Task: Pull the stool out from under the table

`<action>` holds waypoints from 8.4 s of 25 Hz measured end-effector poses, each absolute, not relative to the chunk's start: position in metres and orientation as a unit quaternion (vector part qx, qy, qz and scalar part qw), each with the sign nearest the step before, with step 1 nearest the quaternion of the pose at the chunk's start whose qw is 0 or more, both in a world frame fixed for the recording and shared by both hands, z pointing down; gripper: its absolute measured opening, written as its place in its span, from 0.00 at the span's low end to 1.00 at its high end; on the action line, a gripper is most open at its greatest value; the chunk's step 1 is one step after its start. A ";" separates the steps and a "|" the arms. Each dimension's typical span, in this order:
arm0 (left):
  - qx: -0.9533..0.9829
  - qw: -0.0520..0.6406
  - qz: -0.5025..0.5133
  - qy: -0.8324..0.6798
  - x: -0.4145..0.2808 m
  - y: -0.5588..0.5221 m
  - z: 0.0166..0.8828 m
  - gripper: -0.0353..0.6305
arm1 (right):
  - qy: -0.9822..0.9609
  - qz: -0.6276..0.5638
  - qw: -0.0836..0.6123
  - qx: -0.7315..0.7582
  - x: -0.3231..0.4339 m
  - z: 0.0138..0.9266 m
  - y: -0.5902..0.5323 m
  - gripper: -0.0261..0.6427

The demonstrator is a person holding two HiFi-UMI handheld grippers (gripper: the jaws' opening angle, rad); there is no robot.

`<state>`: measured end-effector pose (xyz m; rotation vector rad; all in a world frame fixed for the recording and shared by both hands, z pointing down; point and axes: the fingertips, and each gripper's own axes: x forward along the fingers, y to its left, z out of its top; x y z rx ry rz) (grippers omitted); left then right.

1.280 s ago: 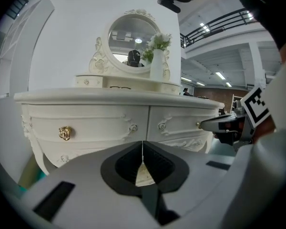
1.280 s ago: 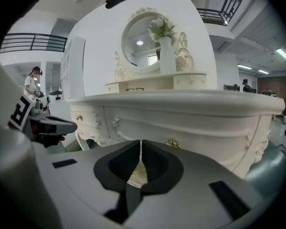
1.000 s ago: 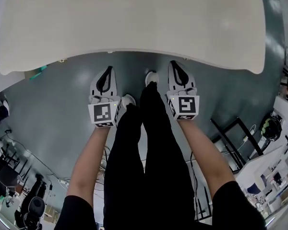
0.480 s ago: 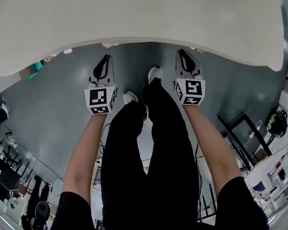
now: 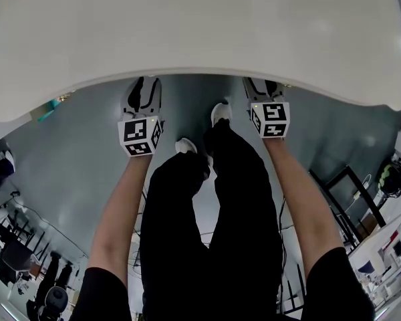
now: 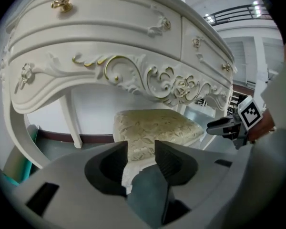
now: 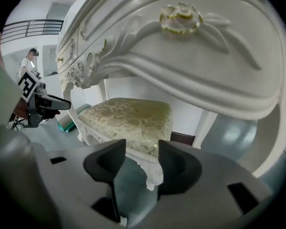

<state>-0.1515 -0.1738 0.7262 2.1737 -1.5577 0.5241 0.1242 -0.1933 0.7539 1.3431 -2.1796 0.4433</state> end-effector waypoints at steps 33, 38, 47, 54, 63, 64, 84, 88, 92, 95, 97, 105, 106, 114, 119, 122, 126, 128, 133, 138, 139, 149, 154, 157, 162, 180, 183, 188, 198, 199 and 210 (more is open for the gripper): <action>0.795 0.318 0.194 -0.479 -0.152 -0.205 0.795 0.60 | -0.799 0.236 0.253 0.492 0.164 0.823 -0.213 0.59; 0.790 0.325 0.197 -0.481 -0.147 -0.204 0.790 0.60 | -0.813 0.272 0.236 0.457 0.133 0.797 -0.214 0.58; 0.787 0.333 0.219 -0.472 -0.157 -0.183 0.797 0.60 | -0.811 0.272 0.249 0.454 0.123 0.797 -0.196 0.58; 0.786 0.335 0.229 -0.466 -0.151 -0.158 0.793 0.60 | -0.809 0.274 0.257 0.452 0.128 0.794 -0.168 0.58; 0.777 0.348 0.241 -0.465 -0.147 -0.118 0.795 0.60 | -0.806 0.277 0.283 0.439 0.132 0.796 -0.133 0.58; 0.778 0.348 0.242 -0.464 -0.146 -0.114 0.796 0.60 | -0.805 0.277 0.285 0.440 0.132 0.797 -0.128 0.58; 0.773 0.362 0.276 -0.441 -0.155 -0.045 0.799 0.60 | -0.788 0.297 0.338 0.420 0.122 0.802 -0.060 0.58; 0.775 0.365 0.284 -0.431 -0.151 -0.026 0.801 0.60 | -0.786 0.300 0.340 0.421 0.127 0.804 -0.038 0.58; 0.773 0.366 0.286 -0.432 -0.151 -0.012 0.801 0.60 | -0.785 0.303 0.345 0.417 0.127 0.805 -0.025 0.58; 0.771 0.368 0.282 -0.436 -0.148 0.001 0.801 0.60 | -0.785 0.301 0.351 0.413 0.130 0.805 -0.018 0.58; 0.769 0.370 0.284 -0.437 -0.148 0.012 0.801 0.60 | -0.785 0.302 0.355 0.408 0.130 0.805 -0.008 0.58; 0.773 0.358 0.302 -0.428 -0.140 0.046 0.799 0.60 | -0.776 0.319 0.366 0.403 0.133 0.809 0.039 0.57; 0.773 0.358 0.300 -0.429 -0.140 0.048 0.799 0.60 | -0.775 0.319 0.367 0.404 0.133 0.810 0.044 0.56; 0.772 0.356 0.307 -0.427 -0.138 0.054 0.799 0.60 | -0.773 0.315 0.363 0.415 0.136 0.811 0.055 0.53; 0.767 0.363 0.310 -0.428 -0.136 0.059 0.799 0.60 | -0.778 0.314 0.362 0.406 0.136 0.812 0.055 0.53; 0.768 0.365 0.312 -0.424 -0.136 0.067 0.801 0.60 | -0.779 0.314 0.367 0.400 0.136 0.813 0.059 0.53; 0.758 0.385 0.296 -0.435 -0.138 0.072 0.801 0.60 | -0.777 0.310 0.377 0.397 0.134 0.815 0.060 0.53; 0.758 0.388 0.293 -0.435 -0.135 0.078 0.799 0.60 | -0.777 0.310 0.378 0.397 0.137 0.813 0.064 0.53; 0.760 0.391 0.301 -0.423 -0.132 0.097 0.799 0.60 | -0.780 0.312 0.379 0.388 0.139 0.814 0.079 0.53; 0.754 0.399 0.305 -0.423 -0.134 0.117 0.805 0.60 | -0.779 0.317 0.382 0.383 0.137 0.818 0.097 0.53; 0.753 0.400 0.307 -0.423 -0.135 0.121 0.805 0.60 | -0.779 0.318 0.382 0.382 0.136 0.818 0.102 0.53; 0.749 0.401 0.315 -0.423 -0.133 0.143 0.804 0.60 | -0.778 0.321 0.387 0.377 0.137 0.819 0.122 0.53; 0.749 0.404 0.315 -0.421 -0.130 0.148 0.803 0.60 | -0.778 0.317 0.382 0.384 0.139 0.818 0.123 0.53; 0.748 0.403 0.314 -0.424 -0.131 0.156 0.803 0.60 | -0.779 0.319 0.382 0.382 0.138 0.818 0.133 0.53; 0.754 0.399 0.314 -0.417 -0.125 0.167 0.800 0.60 | -0.783 0.310 0.380 0.383 0.143 0.817 0.143 0.53; 0.782 0.371 0.276 -0.418 -0.114 0.172 0.737 0.59 | -0.807 0.287 0.259 0.446 0.120 0.703 0.123 0.53; 0.791 0.367 0.256 -0.417 -0.093 0.167 0.693 0.59 | -0.816 0.278 0.243 0.446 0.115 0.661 0.120 0.53; 0.818 0.326 0.242 -0.408 -0.069 0.147 0.614 0.59 | -0.816 0.269 0.203 0.469 0.120 0.583 0.108 0.53; 0.823 0.318 0.113 -0.458 -0.047 0.161 0.397 0.58 | -0.825 0.288 0.128 0.469 0.107 0.384 0.142 0.53; 0.829 0.301 0.107 -0.459 -0.041 0.160 0.382 0.58 | -0.832 0.274 0.121 0.467 0.107 0.366 0.142 0.53; 0.875 0.221 0.054 -0.428 -0.001 0.153 0.245 0.54 | -0.861 0.184 0.052 0.471 0.115 0.229 0.143 0.29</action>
